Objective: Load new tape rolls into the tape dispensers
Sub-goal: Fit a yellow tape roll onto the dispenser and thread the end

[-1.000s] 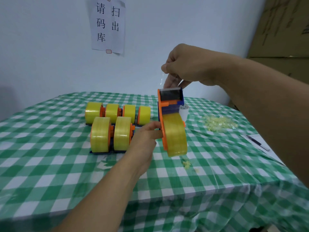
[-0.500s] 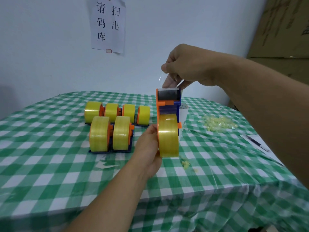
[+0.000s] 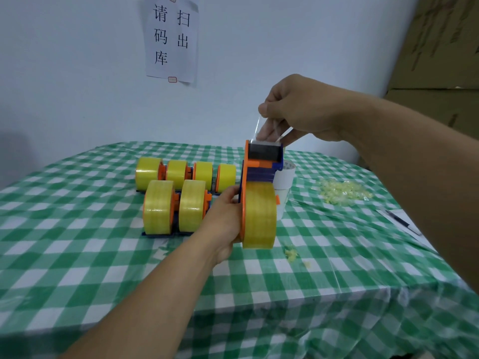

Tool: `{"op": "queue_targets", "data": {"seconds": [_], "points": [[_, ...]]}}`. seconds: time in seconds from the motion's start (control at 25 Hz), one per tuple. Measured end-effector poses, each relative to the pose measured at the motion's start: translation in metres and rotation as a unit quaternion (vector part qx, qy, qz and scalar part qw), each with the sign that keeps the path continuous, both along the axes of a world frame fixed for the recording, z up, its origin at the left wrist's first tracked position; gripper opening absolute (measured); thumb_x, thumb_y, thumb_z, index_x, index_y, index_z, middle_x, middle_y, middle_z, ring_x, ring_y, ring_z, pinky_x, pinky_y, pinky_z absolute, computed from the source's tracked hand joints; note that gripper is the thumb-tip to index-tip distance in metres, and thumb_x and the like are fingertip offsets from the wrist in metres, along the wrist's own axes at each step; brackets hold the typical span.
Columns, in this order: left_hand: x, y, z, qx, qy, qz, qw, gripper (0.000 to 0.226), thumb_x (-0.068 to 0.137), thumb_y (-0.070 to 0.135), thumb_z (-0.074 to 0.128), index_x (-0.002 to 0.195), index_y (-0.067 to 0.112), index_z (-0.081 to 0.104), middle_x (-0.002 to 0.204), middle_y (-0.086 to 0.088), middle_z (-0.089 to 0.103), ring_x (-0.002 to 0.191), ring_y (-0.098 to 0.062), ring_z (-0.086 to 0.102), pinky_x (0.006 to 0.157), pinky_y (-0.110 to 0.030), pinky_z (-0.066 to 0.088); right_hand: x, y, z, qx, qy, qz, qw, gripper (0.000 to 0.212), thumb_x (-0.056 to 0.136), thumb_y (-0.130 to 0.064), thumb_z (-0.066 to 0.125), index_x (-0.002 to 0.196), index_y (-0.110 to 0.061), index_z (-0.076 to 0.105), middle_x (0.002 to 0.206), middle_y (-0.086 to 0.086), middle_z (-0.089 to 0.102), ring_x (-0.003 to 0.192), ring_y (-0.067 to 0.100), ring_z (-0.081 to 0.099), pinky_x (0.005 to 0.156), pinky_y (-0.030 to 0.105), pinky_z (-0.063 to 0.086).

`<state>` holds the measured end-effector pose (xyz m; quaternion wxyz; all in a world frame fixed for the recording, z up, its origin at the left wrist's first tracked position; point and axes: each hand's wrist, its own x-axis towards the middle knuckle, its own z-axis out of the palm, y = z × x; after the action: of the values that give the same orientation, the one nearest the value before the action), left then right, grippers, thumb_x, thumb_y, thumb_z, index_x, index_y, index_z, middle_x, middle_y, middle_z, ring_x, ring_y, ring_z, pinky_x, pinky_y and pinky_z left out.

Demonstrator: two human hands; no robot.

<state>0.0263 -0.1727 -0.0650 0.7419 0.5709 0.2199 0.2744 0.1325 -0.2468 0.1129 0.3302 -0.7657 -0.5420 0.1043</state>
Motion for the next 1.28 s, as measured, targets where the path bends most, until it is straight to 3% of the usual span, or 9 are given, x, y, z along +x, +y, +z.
{"op": "queue_targets", "data": {"seconds": [0.12,0.32,0.48,0.68,0.96,1.28], "points": [[-0.002,0.004,-0.002,0.026,0.007,0.009,1.0,0.025,0.101,0.012,0.054,0.122,0.024,0.063,0.103,-0.003,0.077,0.071,-0.017,0.073,0.057,-0.034,0.057,0.001,-0.002,-0.001,0.002,0.006,0.002,1.0,0.02,0.107,-0.02,0.049,0.097,-0.005,0.058,0.086,0.014,0.078,0.087,0.03,0.076,0.08,0.044,0.064],[-0.004,0.011,-0.005,0.087,0.049,-0.036,0.994,0.024,0.104,0.013,0.05,0.12,0.021,0.065,0.103,-0.001,0.077,0.092,-0.023,0.074,0.078,-0.053,0.061,0.004,-0.004,-0.004,-0.003,0.014,0.009,1.0,0.019,0.106,-0.02,0.051,0.097,-0.005,0.058,0.087,0.013,0.078,0.084,0.028,0.076,0.079,0.041,0.063],[-0.013,0.015,-0.001,0.118,0.066,-0.111,0.985,0.028,0.103,0.007,0.048,0.122,0.018,0.067,0.109,-0.005,0.076,0.102,-0.027,0.072,0.076,-0.048,0.062,0.008,-0.007,-0.004,-0.008,0.01,0.014,1.0,0.022,0.104,-0.02,0.054,0.091,-0.003,0.061,0.084,0.014,0.077,0.069,0.018,0.072,0.068,0.034,0.061],[-0.016,0.016,-0.003,0.149,0.062,-0.12,0.979,0.039,0.1,-0.003,0.05,0.126,0.025,0.062,0.115,-0.011,0.072,0.091,-0.027,0.072,0.06,-0.032,0.058,0.013,-0.007,-0.011,-0.011,0.018,0.019,1.0,0.021,0.104,-0.022,0.056,0.089,-0.007,0.061,0.083,0.012,0.077,0.067,0.019,0.069,0.065,0.034,0.061],[-0.018,0.022,-0.007,0.17,0.024,-0.131,0.976,0.035,0.099,-0.001,0.054,0.123,0.023,0.064,0.118,-0.013,0.071,0.098,-0.031,0.073,0.066,-0.033,0.06,0.019,-0.003,-0.021,-0.01,0.051,0.02,0.998,0.019,0.1,-0.017,0.062,0.09,-0.002,0.066,0.089,0.017,0.077,0.067,0.019,0.069,0.065,0.033,0.061],[-0.026,0.028,-0.009,0.176,0.022,-0.129,0.976,0.033,0.097,-0.001,0.057,0.122,0.02,0.065,0.115,-0.008,0.073,0.095,-0.027,0.074,0.065,-0.029,0.059,0.021,-0.001,-0.027,-0.007,0.12,0.033,0.992,0.016,0.099,-0.018,0.062,0.087,-0.006,0.063,0.09,0.015,0.077,0.067,0.018,0.067,0.057,0.031,0.056]]}}
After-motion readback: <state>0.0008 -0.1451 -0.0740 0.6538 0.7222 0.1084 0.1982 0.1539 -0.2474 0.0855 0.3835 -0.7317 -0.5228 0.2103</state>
